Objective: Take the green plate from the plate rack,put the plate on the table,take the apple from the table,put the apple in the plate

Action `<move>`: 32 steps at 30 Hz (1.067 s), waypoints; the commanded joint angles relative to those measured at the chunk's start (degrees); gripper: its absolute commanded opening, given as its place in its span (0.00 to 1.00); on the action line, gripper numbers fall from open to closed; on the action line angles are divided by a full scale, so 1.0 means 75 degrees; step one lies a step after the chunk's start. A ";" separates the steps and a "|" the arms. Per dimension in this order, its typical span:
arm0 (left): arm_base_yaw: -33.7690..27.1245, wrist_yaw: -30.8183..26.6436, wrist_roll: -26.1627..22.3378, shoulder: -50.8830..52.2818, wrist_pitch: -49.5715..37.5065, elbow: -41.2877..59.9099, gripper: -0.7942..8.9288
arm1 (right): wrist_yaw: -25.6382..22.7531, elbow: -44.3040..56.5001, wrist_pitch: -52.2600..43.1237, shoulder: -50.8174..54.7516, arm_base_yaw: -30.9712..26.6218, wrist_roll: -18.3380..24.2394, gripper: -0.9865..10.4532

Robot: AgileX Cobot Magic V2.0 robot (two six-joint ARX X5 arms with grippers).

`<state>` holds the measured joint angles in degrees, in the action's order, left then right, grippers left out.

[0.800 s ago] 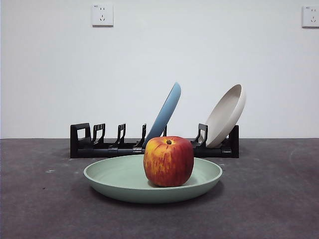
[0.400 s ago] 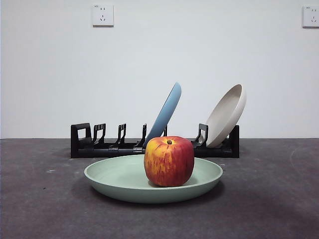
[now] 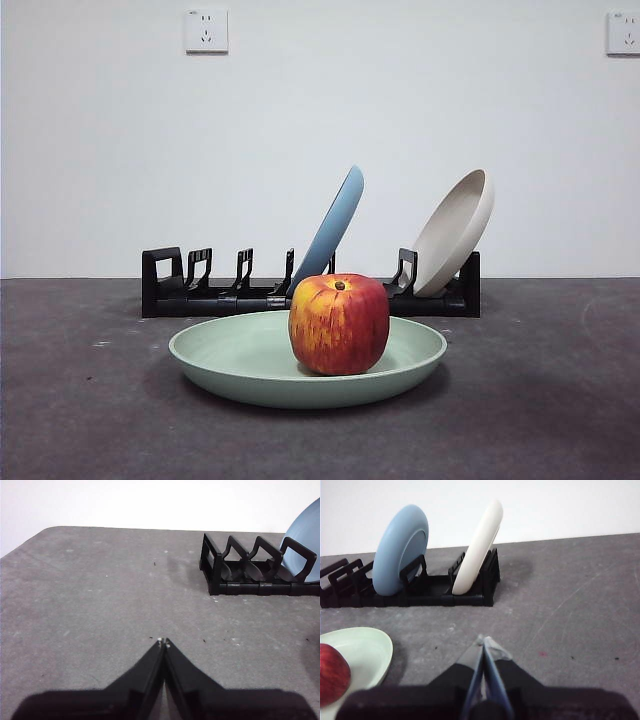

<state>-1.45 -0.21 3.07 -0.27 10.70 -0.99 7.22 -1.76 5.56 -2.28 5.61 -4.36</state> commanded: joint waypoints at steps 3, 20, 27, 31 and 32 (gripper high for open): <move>-0.0026 0.0044 0.0047 0.0012 -0.0003 0.0102 0.08 | -0.0017 0.0192 0.0600 0.0300 -0.0006 -0.0093 0.09; -0.0026 0.0044 0.0047 0.0012 -0.0006 0.0102 0.08 | -0.0020 0.0189 0.0580 0.0291 0.0012 -0.0318 0.09; -0.0026 0.0044 0.0047 0.0012 -0.0006 0.0102 0.08 | -0.0020 0.0189 0.0580 0.0291 0.0012 -0.0318 0.09; -0.0026 0.0044 0.0047 0.0012 -0.0006 0.0102 0.08 | -0.0020 0.0189 0.0580 0.0291 0.0012 -0.0318 0.09; -0.0026 0.0044 0.0050 0.0012 -0.0006 0.0102 0.08 | -0.0020 0.0189 0.0580 0.0291 0.0012 -0.0318 0.09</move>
